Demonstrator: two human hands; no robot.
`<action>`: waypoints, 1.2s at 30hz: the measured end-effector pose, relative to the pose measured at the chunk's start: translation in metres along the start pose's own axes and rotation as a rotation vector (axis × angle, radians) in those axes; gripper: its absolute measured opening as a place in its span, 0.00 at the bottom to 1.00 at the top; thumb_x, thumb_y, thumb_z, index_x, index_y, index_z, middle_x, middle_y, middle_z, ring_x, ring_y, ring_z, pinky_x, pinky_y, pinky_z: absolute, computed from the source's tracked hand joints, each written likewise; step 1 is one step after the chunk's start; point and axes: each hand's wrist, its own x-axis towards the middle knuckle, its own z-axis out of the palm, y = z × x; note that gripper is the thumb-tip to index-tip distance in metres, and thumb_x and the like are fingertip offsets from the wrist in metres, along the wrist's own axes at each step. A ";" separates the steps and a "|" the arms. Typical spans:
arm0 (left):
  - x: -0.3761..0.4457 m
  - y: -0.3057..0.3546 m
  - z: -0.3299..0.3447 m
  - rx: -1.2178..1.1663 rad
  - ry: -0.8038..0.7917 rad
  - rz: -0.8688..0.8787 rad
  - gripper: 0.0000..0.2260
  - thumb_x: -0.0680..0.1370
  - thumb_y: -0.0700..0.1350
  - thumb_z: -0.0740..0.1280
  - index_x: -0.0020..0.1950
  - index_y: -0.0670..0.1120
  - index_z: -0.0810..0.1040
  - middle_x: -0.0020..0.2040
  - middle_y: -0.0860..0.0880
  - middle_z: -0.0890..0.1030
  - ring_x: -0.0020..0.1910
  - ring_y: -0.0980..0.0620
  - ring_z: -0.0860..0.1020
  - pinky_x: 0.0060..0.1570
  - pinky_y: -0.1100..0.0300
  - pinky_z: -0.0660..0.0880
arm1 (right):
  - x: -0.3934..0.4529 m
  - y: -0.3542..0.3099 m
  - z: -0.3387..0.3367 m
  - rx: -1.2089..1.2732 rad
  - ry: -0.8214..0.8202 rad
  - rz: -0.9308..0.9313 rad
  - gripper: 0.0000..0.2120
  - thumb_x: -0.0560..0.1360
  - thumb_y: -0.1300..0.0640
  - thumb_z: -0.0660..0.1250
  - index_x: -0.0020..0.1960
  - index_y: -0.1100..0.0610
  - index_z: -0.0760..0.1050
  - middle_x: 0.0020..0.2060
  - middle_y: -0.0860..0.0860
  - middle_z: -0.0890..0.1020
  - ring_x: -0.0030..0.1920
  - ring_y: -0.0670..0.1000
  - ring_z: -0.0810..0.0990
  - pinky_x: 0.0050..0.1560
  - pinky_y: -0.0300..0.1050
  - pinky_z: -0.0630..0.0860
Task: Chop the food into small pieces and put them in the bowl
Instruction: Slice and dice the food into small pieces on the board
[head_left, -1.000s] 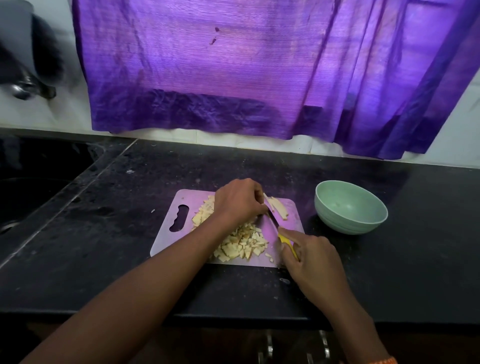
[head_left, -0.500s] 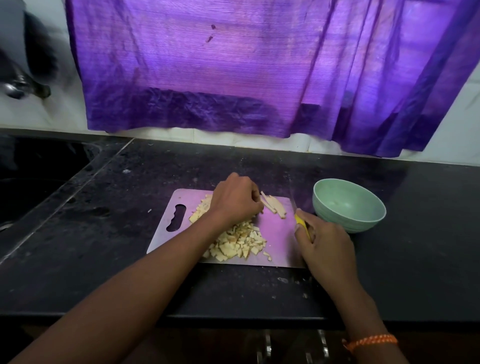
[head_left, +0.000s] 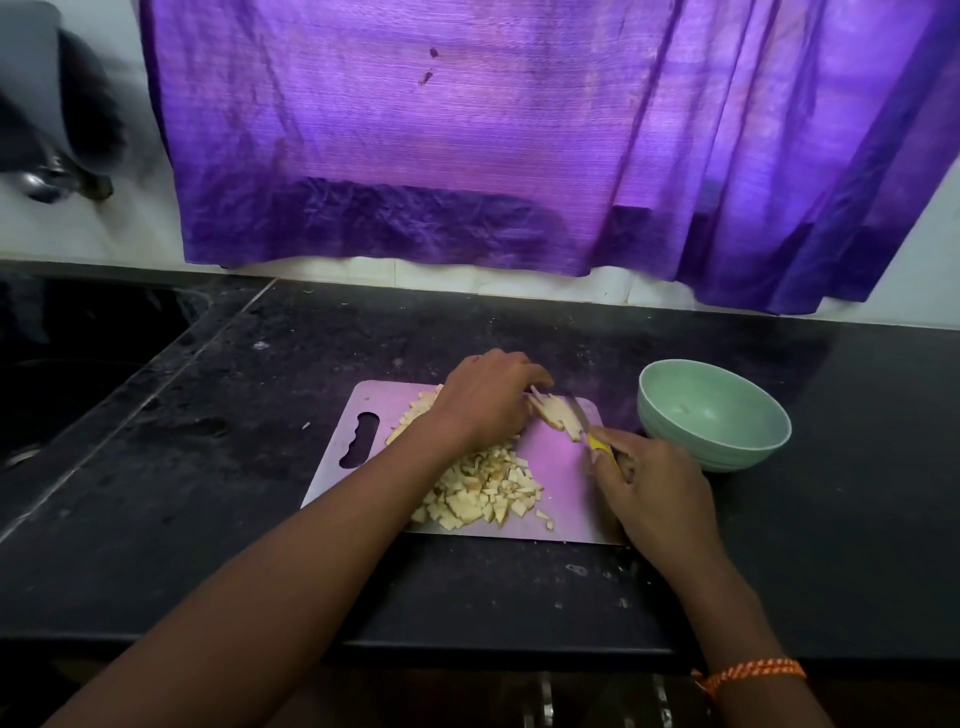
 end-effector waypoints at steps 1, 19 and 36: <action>0.001 0.000 0.000 0.005 -0.017 0.007 0.17 0.81 0.43 0.69 0.68 0.55 0.83 0.67 0.53 0.82 0.64 0.46 0.79 0.59 0.47 0.78 | -0.001 0.000 0.000 0.015 -0.005 -0.006 0.13 0.80 0.47 0.65 0.62 0.45 0.81 0.33 0.47 0.80 0.36 0.53 0.78 0.36 0.51 0.77; 0.001 -0.008 0.000 0.095 -0.032 0.070 0.16 0.78 0.60 0.67 0.63 0.58 0.85 0.60 0.55 0.79 0.60 0.52 0.74 0.64 0.47 0.71 | -0.005 -0.002 -0.002 0.066 0.061 0.047 0.16 0.80 0.48 0.65 0.67 0.42 0.79 0.37 0.47 0.83 0.39 0.48 0.80 0.40 0.51 0.79; -0.008 -0.023 -0.017 -0.044 0.045 -0.065 0.09 0.81 0.47 0.70 0.56 0.56 0.88 0.51 0.58 0.87 0.50 0.56 0.82 0.49 0.54 0.82 | -0.018 -0.020 -0.008 -0.179 0.002 0.090 0.17 0.81 0.49 0.59 0.68 0.41 0.76 0.36 0.48 0.79 0.36 0.51 0.70 0.35 0.47 0.63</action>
